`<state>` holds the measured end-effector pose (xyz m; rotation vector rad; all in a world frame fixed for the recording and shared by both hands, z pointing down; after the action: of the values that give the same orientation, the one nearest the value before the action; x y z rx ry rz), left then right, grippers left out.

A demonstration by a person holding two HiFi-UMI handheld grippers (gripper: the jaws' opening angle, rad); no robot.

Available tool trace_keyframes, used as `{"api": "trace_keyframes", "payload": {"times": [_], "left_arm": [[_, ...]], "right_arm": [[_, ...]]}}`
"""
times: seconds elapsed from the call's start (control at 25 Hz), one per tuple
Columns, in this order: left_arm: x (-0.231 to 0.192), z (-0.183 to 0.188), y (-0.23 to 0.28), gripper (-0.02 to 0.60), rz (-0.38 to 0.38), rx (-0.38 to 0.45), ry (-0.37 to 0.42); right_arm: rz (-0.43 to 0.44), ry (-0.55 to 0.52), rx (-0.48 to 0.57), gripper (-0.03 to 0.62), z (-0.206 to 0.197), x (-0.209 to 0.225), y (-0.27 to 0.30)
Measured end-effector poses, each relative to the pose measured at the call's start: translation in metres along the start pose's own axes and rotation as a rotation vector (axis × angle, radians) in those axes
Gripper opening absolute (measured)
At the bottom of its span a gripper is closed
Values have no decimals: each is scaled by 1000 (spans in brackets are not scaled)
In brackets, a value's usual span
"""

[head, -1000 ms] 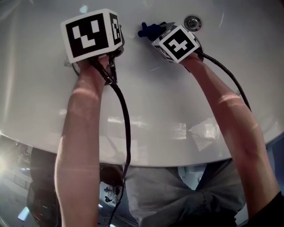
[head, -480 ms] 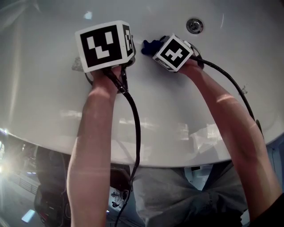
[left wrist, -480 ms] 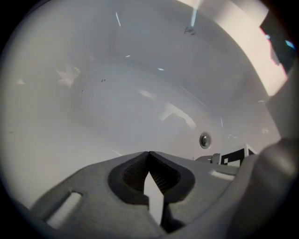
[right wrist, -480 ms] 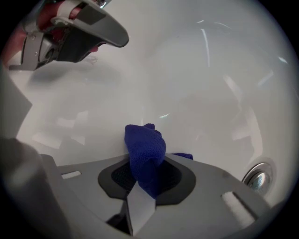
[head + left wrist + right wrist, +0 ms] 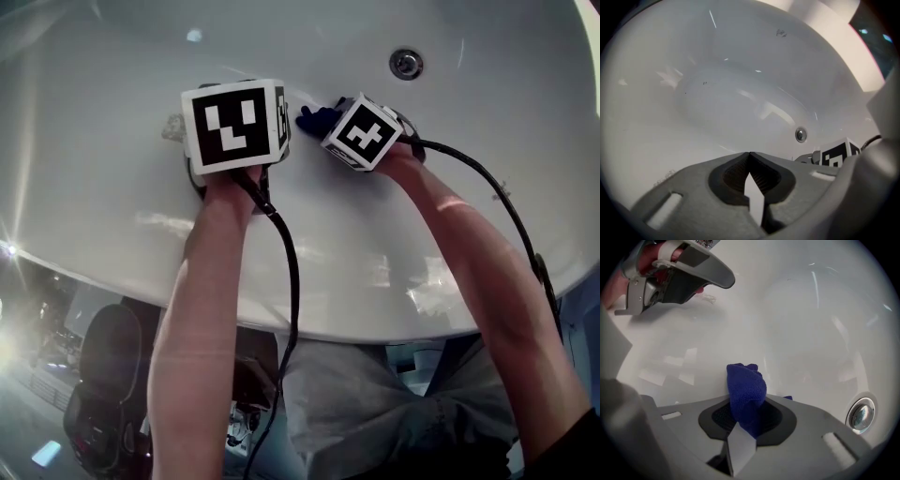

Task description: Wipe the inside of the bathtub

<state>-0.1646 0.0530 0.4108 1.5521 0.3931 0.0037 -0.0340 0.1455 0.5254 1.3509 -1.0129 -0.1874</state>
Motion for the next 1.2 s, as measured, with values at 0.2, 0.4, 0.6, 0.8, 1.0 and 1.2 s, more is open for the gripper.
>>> {"api": "trace_keyframes", "payload": {"times": [0.2,0.4,0.6,0.8,1.0,1.2], "left_arm": [[8,4,-20,2,-4,12,-13],[12,-5,-35,2,-2,21,-18],[11,-16,-48,2,2,30,-32],[17,-34,-52,2,9,22,-41],[21,-35,-71,2,21,32,-60],[29,-32,-93,2,-13,57,-115]], "right_arm": [[12,-15,10,91,6,-12,-21],[36,9,40,89,3,-29,-31],[57,11,69,87,9,-45,-40],[97,18,98,87,-1,-59,-43],[123,20,112,87,-7,-72,-62],[171,64,146,87,-9,-88,-84]]}}
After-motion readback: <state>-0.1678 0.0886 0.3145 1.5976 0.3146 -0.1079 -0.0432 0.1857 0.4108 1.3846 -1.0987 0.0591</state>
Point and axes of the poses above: the fingertips, and each gripper's own axes: y forward along the fingers, x to its right, z out of its top, the point moved 10 cm from there along -y, backward along the fingers, and after that the axes turned 10 degrees about -z, right-handed, at the moved point
